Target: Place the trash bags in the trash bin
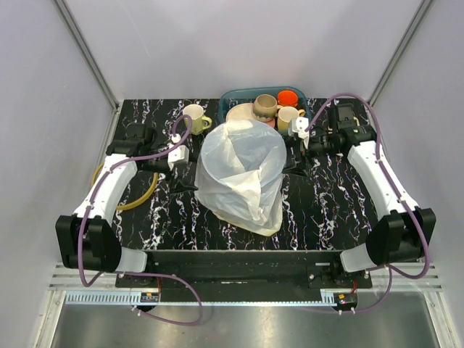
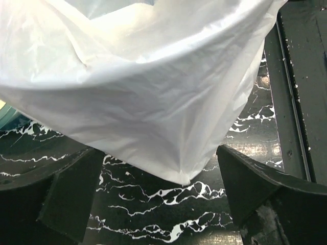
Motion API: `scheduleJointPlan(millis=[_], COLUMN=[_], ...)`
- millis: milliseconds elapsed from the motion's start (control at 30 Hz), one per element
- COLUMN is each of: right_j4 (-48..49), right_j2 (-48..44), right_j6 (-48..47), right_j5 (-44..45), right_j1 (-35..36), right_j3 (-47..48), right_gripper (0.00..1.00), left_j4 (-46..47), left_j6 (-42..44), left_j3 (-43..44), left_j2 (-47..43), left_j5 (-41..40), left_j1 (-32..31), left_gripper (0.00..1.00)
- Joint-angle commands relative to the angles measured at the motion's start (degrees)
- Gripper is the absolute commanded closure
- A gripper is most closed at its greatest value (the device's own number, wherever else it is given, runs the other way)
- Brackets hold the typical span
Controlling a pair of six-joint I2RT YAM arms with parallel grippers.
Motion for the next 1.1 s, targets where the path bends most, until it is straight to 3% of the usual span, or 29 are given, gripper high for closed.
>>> scheduleJointPlan(millis=[0,67,133,167,267,333,433,467,600,867,1000,1067], right_j4=[-1.9,-1.8,-1.1,0.1,-0.1,-0.5,1.5,2.3,6.4,10.3,11.0,11.5], right_j2=[1.8,1.0,0.1,-0.6,-1.3,-1.5,-2.1,-2.4,-1.5,0.1,0.8,1.4], right_j6=[-0.7,-0.5,0.1,0.7,2.0,2.1,2.9,3.0,6.1,7.3,8.0,9.4], right_j5=[-3.8,-3.8,-3.8,-3.8,-3.7,-3.2,-1.5,-1.2,0.7,1.4,1.5,1.2], right_j1=[1.6,2.6,3.1,3.0,3.2,3.2,3.2,3.1,3.2,3.2,3.1,3.2], right_j3=[2.0,0.7,-0.6,-1.9,-3.3,-4.4,-6.9,-7.6,-10.4,-16.3,-18.6,-19.1], right_gripper=[0.18,0.39,0.49,0.66,0.99,1.00,1.00,1.00,1.00,1.00,1.00,1.00], left_j4=[7.6,8.0,8.0,8.0,8.0,8.0,8.2,8.2,8.2,8.3,8.5,9.1], left_j6=[-5.2,-5.2,-5.1,-4.8,-4.6,-4.3,-4.5,-4.5,-2.2,3.3,4.2,4.0], left_j3=[2.9,3.7,4.2,4.3,4.4,4.4,4.4,4.3,1.5,-2.5,-2.4,-2.2], left_j2=[0.8,1.4,2.0,2.1,2.2,2.1,2.5,2.8,3.7,6.4,8.1,9.0], left_j5=[3.6,3.3,3.3,3.5,4.1,3.9,4.4,4.5,3.0,-0.3,-1.2,-1.1], left_j1=[-1.2,-1.2,-1.2,-1.2,-1.2,-1.2,-1.4,-1.7,-2.0,-2.0,-1.9,-1.9], left_gripper=[0.04,0.06,0.07,0.07,0.09,0.13,0.33,0.52,0.93,0.97,0.91,0.84])
